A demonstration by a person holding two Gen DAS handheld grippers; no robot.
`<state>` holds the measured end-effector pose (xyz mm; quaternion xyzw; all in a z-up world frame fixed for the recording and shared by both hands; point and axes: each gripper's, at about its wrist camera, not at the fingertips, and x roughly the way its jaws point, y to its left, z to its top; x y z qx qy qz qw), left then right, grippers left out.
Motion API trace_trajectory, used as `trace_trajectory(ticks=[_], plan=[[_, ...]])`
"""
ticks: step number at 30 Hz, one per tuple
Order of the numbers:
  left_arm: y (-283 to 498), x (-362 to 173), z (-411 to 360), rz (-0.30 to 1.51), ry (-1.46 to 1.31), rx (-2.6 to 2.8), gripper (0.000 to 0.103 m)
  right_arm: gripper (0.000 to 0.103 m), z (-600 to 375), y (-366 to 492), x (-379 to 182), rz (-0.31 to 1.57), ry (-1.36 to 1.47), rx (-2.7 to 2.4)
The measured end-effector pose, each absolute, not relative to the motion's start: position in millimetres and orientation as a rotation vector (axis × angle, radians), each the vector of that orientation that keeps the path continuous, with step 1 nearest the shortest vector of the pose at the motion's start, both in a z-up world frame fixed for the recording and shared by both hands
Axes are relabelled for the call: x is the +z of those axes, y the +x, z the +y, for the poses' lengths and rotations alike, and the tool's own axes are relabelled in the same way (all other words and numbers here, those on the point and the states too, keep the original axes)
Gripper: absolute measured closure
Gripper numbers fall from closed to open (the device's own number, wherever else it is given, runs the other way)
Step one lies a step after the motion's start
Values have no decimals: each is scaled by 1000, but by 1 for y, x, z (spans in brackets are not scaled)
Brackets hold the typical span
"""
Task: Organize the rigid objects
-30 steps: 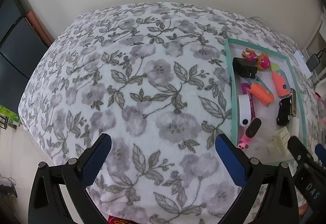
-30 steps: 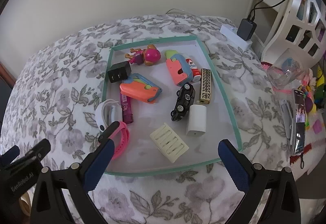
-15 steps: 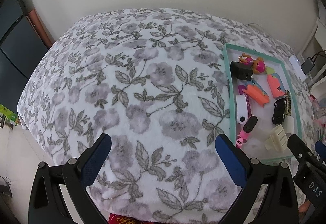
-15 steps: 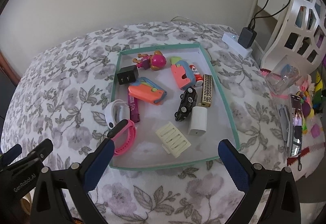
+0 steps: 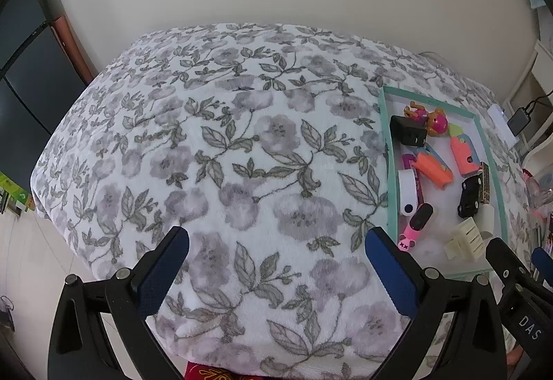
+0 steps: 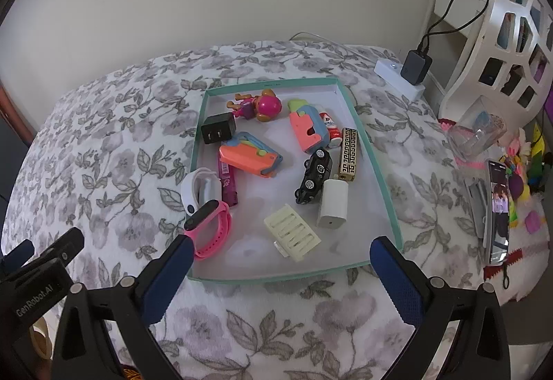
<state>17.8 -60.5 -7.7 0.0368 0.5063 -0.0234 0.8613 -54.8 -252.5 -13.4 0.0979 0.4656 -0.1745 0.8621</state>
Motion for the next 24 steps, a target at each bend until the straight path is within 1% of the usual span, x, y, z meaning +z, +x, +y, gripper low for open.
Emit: trace_trajectory(ticks=[24], plan=[[14, 2, -60, 1025, 58, -36, 1, 0, -254, -57, -13, 977, 201, -365]])
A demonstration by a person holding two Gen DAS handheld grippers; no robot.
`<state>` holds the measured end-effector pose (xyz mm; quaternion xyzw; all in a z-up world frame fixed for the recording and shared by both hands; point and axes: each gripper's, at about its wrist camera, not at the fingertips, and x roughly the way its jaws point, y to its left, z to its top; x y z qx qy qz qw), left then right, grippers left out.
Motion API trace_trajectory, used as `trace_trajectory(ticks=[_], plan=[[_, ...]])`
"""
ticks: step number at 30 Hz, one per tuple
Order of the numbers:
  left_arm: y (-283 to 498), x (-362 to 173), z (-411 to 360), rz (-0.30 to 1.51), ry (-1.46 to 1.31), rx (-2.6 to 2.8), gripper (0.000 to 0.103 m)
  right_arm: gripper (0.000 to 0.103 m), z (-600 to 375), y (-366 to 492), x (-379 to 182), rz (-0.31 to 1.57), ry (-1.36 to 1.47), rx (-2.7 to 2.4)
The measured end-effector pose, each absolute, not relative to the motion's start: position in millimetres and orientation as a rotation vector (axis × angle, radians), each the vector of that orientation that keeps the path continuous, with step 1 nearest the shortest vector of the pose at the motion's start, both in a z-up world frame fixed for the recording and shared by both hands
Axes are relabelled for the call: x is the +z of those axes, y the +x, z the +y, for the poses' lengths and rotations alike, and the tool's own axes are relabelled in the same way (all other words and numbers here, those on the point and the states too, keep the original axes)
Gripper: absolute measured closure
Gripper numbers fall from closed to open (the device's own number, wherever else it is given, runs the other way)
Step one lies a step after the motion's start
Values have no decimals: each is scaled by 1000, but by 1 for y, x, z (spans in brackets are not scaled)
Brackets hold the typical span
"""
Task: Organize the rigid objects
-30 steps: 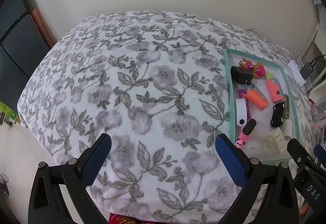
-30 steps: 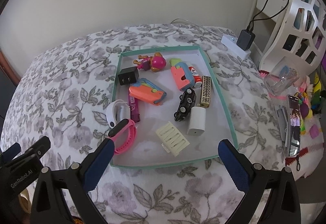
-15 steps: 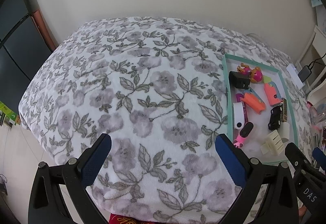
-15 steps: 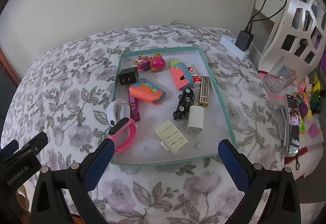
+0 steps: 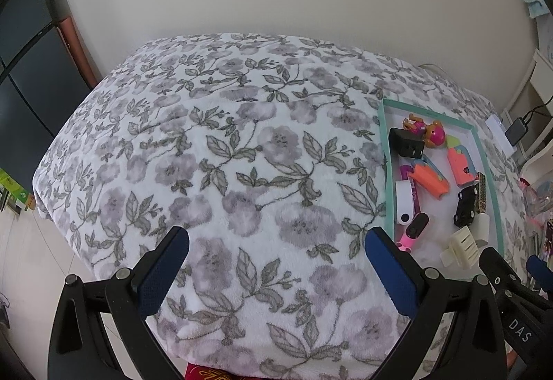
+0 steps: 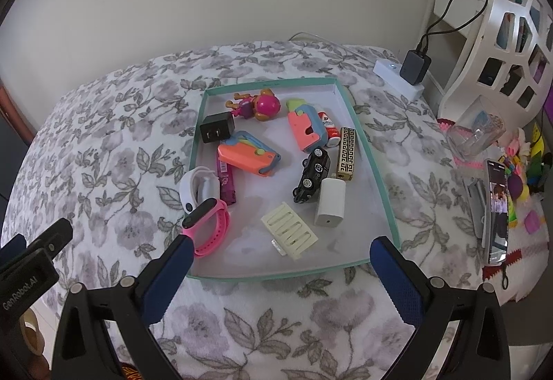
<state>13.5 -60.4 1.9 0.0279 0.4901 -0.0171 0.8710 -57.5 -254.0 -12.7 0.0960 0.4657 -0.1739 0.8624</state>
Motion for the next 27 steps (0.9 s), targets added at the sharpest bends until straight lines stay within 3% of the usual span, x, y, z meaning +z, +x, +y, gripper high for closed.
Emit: trace_trajectory(ticks=[27], plan=[[11, 11, -61, 967, 52, -24, 1, 0, -258, -55, -17, 984, 192, -364]])
